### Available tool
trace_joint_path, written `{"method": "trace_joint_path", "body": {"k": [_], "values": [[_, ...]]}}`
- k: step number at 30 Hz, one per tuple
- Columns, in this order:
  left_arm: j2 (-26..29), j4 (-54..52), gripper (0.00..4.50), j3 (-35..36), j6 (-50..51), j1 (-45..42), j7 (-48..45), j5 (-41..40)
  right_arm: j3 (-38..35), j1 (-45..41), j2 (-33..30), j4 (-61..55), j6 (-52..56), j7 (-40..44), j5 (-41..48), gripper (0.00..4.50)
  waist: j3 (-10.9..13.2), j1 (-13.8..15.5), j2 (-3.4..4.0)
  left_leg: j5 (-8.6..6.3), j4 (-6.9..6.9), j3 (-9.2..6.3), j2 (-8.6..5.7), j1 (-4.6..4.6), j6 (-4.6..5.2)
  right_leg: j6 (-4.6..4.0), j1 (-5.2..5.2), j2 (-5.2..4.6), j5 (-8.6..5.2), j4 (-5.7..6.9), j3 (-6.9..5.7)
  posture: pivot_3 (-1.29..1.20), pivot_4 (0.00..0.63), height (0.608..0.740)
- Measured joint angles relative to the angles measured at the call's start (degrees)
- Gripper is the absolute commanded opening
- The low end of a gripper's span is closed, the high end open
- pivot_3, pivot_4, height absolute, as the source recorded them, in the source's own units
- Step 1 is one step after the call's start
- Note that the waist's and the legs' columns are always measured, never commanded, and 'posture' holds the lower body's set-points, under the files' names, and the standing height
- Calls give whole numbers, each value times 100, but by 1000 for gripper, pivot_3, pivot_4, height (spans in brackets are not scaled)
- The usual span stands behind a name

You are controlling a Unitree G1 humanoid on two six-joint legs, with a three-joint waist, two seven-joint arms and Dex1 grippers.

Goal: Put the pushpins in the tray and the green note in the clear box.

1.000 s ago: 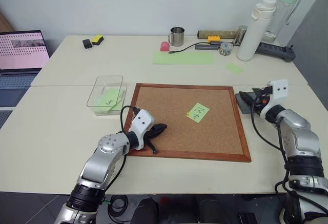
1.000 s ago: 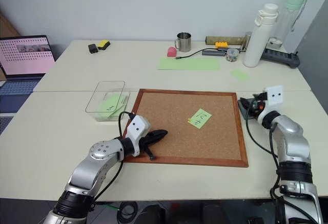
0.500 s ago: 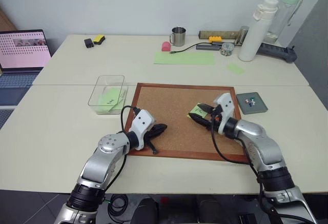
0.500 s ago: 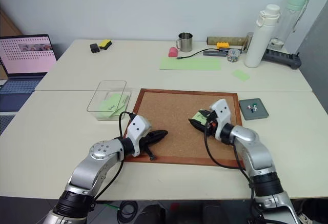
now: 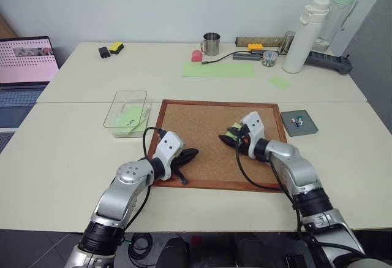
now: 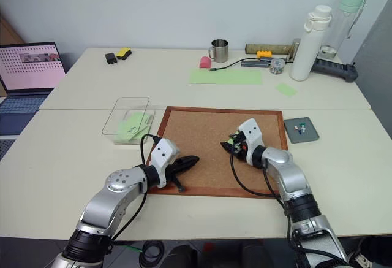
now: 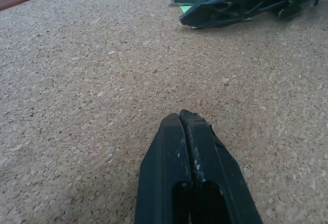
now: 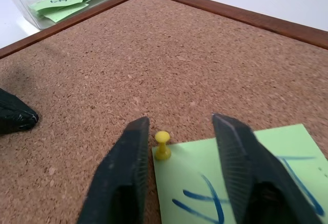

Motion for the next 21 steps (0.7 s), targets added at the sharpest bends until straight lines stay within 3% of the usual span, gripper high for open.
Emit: {"method": "trace_joint_path", "body": {"k": [5,15,21], "values": [[0,-41,0,3,17,48,23,-7,41,0,13,19,-59,113,-88,64,0,0,0,0,0,0,0,0,0,0,0,0,0,0,-1,0,150,740],[0,57,0,7,-73,10,-14,-17,-40,153,78,-129,-131,66,-83,17,-1,2,0,0,0,-1,0,-2,0,0,0,0,0,0,-1,0,150,740],[13,332,0,17,-167,-194,-127,-54,-200,408,-66,-1298,-37,47,75,17,3,11,3,0,2,-4,-1,-9,0,0,-5,-1,0,1,-3,0,150,740]]}}
